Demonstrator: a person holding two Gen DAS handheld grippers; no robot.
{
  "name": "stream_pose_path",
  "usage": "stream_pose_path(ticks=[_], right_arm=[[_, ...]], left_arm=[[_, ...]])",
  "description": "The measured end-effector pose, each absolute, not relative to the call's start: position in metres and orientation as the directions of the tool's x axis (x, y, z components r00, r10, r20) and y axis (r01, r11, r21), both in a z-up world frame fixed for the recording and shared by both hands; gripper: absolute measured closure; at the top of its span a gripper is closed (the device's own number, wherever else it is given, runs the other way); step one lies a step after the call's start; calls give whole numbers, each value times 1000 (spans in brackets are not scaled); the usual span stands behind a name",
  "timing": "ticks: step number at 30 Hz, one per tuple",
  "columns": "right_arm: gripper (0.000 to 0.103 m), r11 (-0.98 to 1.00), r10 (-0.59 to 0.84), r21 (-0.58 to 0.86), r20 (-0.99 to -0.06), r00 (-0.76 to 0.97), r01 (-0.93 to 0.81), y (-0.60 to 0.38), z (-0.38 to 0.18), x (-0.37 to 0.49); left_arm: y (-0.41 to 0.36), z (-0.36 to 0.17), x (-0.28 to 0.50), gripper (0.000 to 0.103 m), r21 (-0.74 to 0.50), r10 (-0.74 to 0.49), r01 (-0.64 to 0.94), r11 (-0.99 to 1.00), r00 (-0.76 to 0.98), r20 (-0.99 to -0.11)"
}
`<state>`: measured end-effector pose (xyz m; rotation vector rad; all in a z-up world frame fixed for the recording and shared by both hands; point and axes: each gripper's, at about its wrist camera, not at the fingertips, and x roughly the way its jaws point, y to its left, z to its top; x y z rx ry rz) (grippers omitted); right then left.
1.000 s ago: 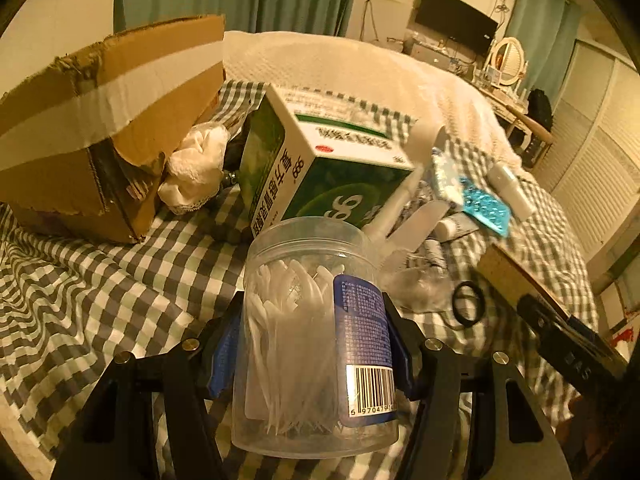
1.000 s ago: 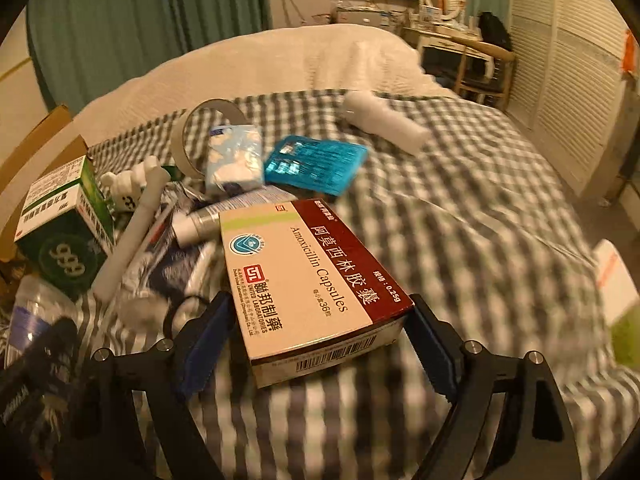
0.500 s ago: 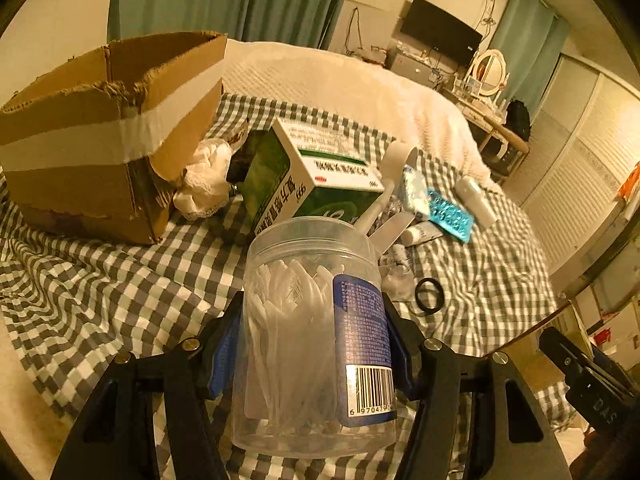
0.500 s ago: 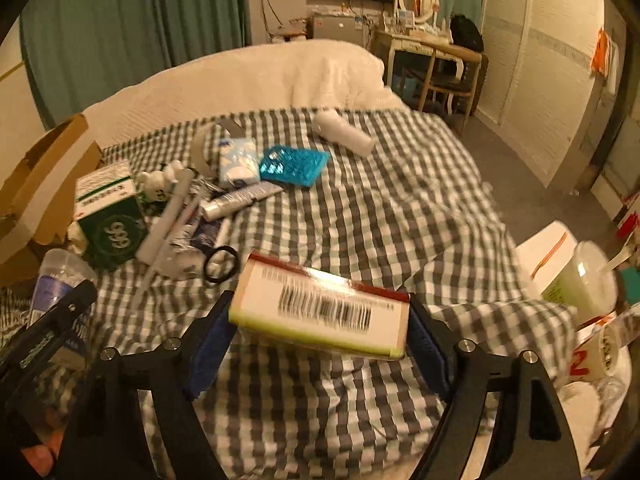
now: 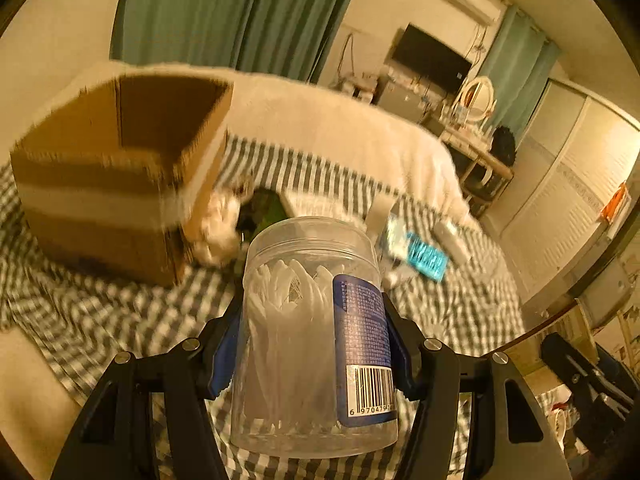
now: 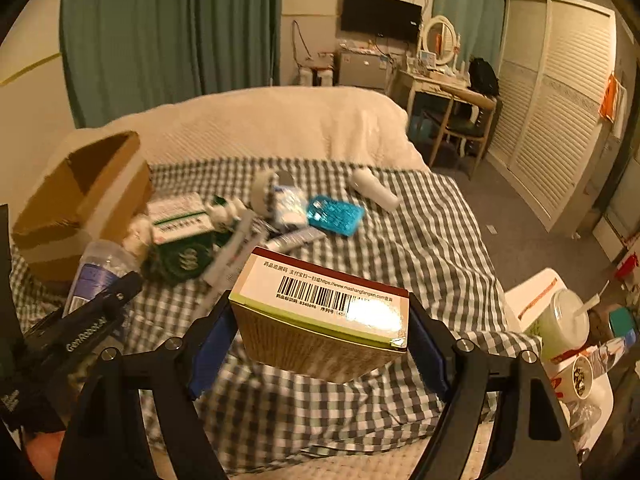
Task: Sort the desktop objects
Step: 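Carry both items over the cardboard box and open both tools to drop them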
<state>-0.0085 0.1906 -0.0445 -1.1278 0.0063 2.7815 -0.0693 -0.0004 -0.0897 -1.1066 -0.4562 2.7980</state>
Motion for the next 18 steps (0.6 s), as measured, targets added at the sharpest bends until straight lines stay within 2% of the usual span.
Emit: stream_pose_path(ticks=[11,15,18], right_arm=[[24,-997,-42,-30,-601,-798,75,112,44,-36],[24,-987,-113,-30,-578,-809,159,75,69,-56],[24,-974,-167,-31,-567,-806,223,41,80,-74]], left_arm=[[-74,-4,-84,40,-355,132,54,-933,-867,-480],[-111,8,-101,40,-361,78,104,-927,-887,-456],[-146,9,-121,40,-394,38,171,-903,-882,-470]])
